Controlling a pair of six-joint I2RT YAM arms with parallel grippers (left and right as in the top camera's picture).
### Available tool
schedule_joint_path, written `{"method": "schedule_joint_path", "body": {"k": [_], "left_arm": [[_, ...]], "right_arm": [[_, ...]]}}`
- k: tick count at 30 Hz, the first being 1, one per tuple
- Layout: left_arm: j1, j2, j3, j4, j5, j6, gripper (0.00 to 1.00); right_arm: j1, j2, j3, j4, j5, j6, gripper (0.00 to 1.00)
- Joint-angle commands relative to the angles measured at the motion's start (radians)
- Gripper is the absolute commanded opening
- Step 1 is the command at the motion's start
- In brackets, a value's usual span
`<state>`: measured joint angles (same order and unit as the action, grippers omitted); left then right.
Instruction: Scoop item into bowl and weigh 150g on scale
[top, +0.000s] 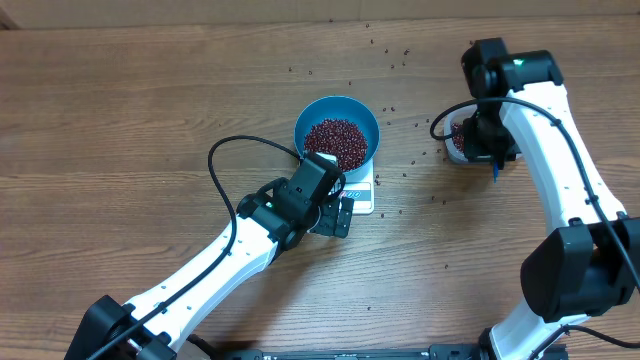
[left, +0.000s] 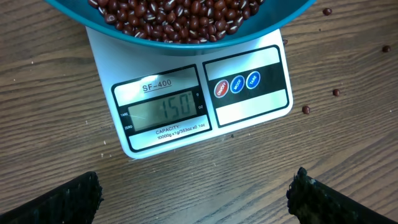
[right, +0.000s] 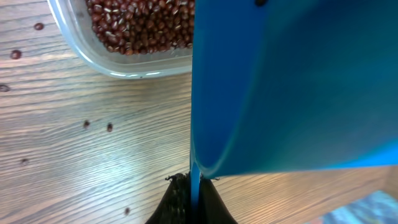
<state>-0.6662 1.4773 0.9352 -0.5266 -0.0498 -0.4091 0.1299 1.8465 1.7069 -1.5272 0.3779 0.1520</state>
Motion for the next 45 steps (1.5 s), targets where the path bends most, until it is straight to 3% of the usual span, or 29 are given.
{"method": "schedule_joint_path", "body": {"k": [1,18,21,26,30,37,45], "left_arm": [[-0.001,0.000,-0.005,0.000,-0.005,0.021,0.99],[-0.001,0.000,-0.005,0.000,-0.005,0.020,1.00],[-0.001,0.000,-0.005,0.000,-0.005,0.020,0.99],[-0.001,0.000,-0.005,0.000,-0.005,0.020,1.00],[-0.001,0.000,-0.005,0.000,-0.005,0.020,0.99],[-0.001,0.000,-0.005,0.000,-0.005,0.020,1.00],[-0.001,0.000,-0.005,0.000,-0.006,0.020,0.99]], "right_arm": [[0.019,-0.023,0.014,0.003,0.089,-0.004,0.04],[0.021,-0.023,0.030,0.009,0.095,-0.058,0.04],[0.021,-0.023,0.089,0.020,-0.073,-0.141,0.04],[0.021,-0.023,0.244,0.037,-0.581,-0.371,0.04],[0.042,-0.023,0.316,0.074,-0.752,-0.474,0.04],[0.170,-0.021,0.314,0.108,-0.718,-0.654,0.04],[0.292,0.006,0.310,0.155,-0.481,-0.659,0.04]]}}
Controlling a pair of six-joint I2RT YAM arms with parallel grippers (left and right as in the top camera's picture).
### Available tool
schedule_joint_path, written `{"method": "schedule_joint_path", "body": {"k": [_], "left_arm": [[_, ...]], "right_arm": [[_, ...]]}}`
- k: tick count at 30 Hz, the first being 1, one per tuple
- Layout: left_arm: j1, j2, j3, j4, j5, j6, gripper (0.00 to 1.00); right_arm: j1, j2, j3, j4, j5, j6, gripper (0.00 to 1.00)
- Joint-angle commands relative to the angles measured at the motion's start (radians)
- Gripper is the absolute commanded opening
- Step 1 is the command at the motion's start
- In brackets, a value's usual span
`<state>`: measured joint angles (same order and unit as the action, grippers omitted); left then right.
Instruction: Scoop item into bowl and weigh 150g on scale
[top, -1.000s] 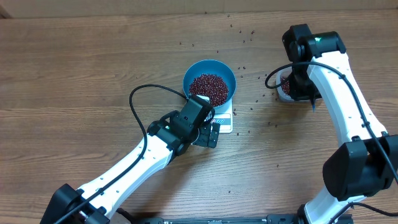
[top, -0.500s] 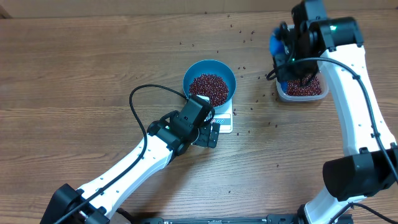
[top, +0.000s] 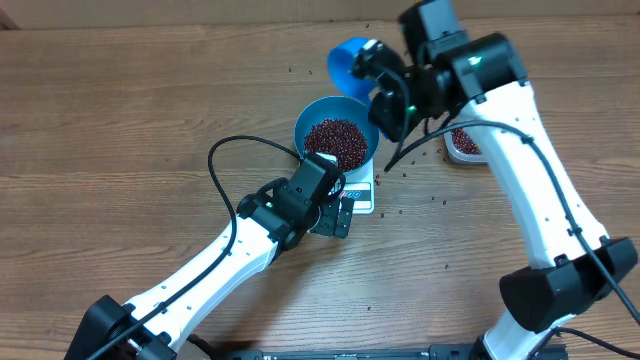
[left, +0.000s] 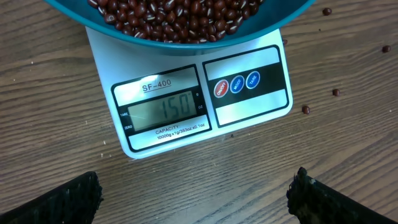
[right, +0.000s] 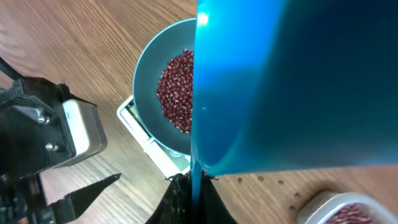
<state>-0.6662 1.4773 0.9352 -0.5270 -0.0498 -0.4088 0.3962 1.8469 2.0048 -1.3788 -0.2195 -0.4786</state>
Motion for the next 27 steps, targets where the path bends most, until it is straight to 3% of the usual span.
{"method": "schedule_joint_path", "body": {"k": [1,27], "left_arm": [[-0.001,0.000,-0.005,0.001,-0.005,0.020,0.99],[-0.001,0.000,-0.005,0.001,-0.005,0.020,0.99]], "right_arm": [[0.034,0.010,0.010,0.006,0.134,-0.029,0.04],[0.080,0.233,0.010,-0.068,0.178,-0.029,0.04]]}}
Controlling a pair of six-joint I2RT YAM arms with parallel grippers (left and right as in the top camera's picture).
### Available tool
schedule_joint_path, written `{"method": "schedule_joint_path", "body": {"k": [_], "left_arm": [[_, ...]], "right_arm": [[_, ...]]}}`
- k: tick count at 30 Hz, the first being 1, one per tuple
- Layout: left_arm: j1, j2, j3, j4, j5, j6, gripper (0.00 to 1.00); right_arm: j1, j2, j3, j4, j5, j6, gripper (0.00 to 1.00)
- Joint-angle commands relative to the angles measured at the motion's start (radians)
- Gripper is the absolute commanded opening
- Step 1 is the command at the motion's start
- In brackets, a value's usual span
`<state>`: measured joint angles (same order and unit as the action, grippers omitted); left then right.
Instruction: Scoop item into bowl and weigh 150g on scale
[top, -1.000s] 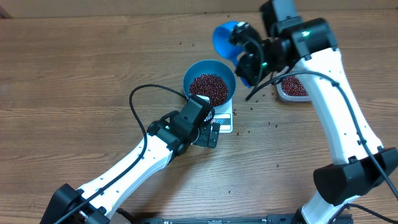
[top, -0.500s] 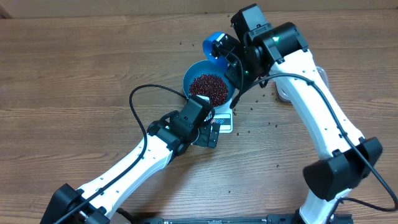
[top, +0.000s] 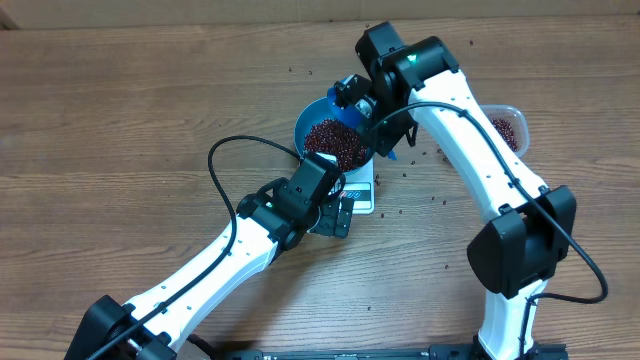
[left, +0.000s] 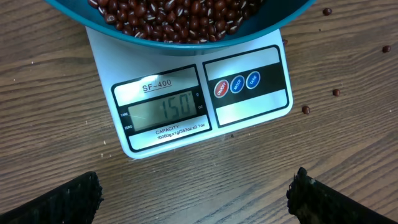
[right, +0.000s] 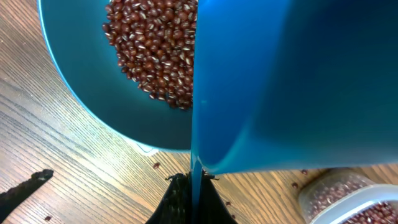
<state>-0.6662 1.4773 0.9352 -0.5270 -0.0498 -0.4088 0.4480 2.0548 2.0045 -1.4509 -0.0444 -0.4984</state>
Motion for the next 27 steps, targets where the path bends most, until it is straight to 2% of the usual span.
{"method": "schedule_joint_path", "body": {"k": [1,8,15,17,19,23,25,27], "left_arm": [[-0.001,0.000,-0.005,0.001,-0.005,0.020,1.00],[-0.001,0.000,-0.005,0.001,-0.005,0.020,1.00],[-0.001,0.000,-0.005,0.001,-0.005,0.020,1.00],[-0.001,0.000,-0.005,0.001,-0.005,0.020,0.99],[-0.001,0.000,-0.005,0.001,-0.005,0.020,1.00],[-0.001,0.000,-0.005,0.001,-0.005,0.020,1.00],[-0.001,0.000,-0.005,0.001,-0.005,0.020,0.99],[-0.001,0.000,-0.005,0.001,-0.005,0.020,0.99]], "right_arm": [[0.033,0.030,0.011,0.004,0.003,-0.009,0.04],[0.076,0.050,0.010,0.005,0.134,-0.008,0.04],[0.078,0.050,0.010,-0.006,0.117,-0.004,0.04],[0.078,0.050,0.010,-0.015,0.118,-0.004,0.13],[0.078,0.050,0.011,-0.022,0.118,-0.004,0.31],[0.078,0.043,0.012,-0.016,0.118,0.000,0.43],[0.078,0.035,0.015,-0.011,0.118,0.018,0.55],[0.075,0.018,0.029,-0.006,0.118,0.057,0.57]]}}
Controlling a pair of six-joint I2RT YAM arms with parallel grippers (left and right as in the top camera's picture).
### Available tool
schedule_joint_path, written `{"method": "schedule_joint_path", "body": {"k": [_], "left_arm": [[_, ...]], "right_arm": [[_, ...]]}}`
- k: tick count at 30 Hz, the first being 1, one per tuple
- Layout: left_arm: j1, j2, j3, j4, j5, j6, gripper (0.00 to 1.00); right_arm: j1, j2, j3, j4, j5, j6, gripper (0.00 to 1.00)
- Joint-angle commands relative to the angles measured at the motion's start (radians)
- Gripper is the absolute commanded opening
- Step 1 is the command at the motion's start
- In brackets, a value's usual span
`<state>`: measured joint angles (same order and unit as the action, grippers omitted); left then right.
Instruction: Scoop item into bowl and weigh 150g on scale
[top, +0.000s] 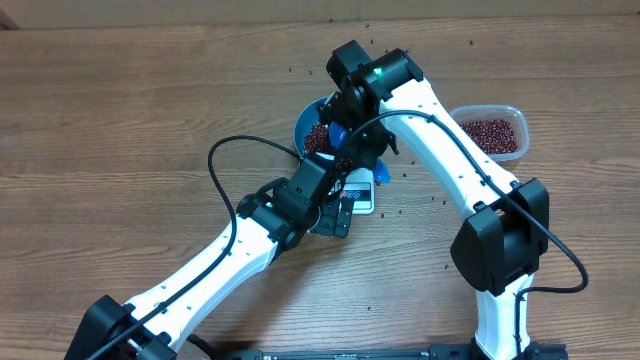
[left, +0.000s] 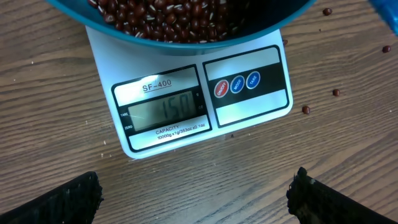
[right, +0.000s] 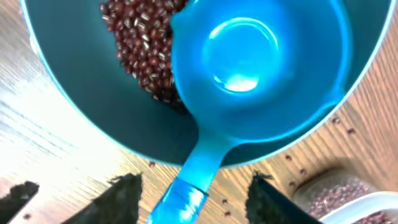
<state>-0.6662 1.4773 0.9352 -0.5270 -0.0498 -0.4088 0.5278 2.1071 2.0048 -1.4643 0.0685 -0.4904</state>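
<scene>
The teal bowl (right: 81, 106) of red beans (right: 140, 43) stands on the white scale (left: 249, 109), whose display (left: 165, 111) reads 150. The empty blue scoop (right: 249, 62) lies in the bowl with its handle sticking out over the rim. My right gripper (right: 196, 196) hangs over that handle, open, with its fingers wide on either side and apart from it. In front of the scale my left gripper (left: 196, 196) is open over bare wood. In the overhead view the right arm covers much of the bowl (top: 305, 125).
A clear container (top: 490, 130) of red beans stands at the right. Loose beans (left: 306, 109) are scattered on the wood around the scale and toward the far edge. The left arm's black cable (top: 220, 160) loops over the table left of the bowl.
My right gripper was shut on the scoop's handle above the bowl's edge. Now its jaws are open and the scoop lies in the bowl. The display still reads 150.
My right gripper first held the scoop by the bean container at the right. It then held it behind the bowl, then over the bowl's near edge. Now the scoop rests in the bowl, let go. The left arm stayed put and the scale read 150 throughout.
</scene>
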Motion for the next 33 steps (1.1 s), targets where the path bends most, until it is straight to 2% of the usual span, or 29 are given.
{"method": "schedule_joint_path", "body": {"k": [1,5,9,13,14,16,23,33], "left_arm": [[-0.001,0.000,-0.005,0.001,-0.005,0.020,1.00],[-0.001,0.000,-0.005,0.001,-0.005,0.020,1.00],[-0.001,0.000,-0.005,0.001,-0.005,0.020,1.00],[-0.001,0.000,-0.005,0.001,-0.005,0.020,0.99],[-0.001,0.000,-0.005,0.001,-0.006,0.020,1.00],[-0.001,0.000,-0.005,0.001,-0.005,0.020,0.99],[-0.001,0.000,-0.005,0.001,-0.005,0.020,1.00],[-0.001,0.000,-0.005,0.001,-0.006,0.020,0.99]], "right_arm": [[-0.007,-0.046,0.038,0.010,0.005,0.067,0.60],[-0.032,-0.125,0.074,0.018,0.000,0.146,0.66],[-0.118,-0.216,0.074,0.005,-0.065,0.321,0.66],[-0.273,-0.239,0.065,-0.061,-0.356,0.410,0.66],[-0.328,-0.239,0.031,-0.066,-0.481,0.409,0.64],[-0.390,-0.239,-0.051,-0.050,-0.604,0.410,0.64],[-0.458,-0.240,-0.470,0.214,-0.803,0.544,0.62],[-0.432,-0.346,-0.811,0.629,-0.856,0.855,0.62]]}}
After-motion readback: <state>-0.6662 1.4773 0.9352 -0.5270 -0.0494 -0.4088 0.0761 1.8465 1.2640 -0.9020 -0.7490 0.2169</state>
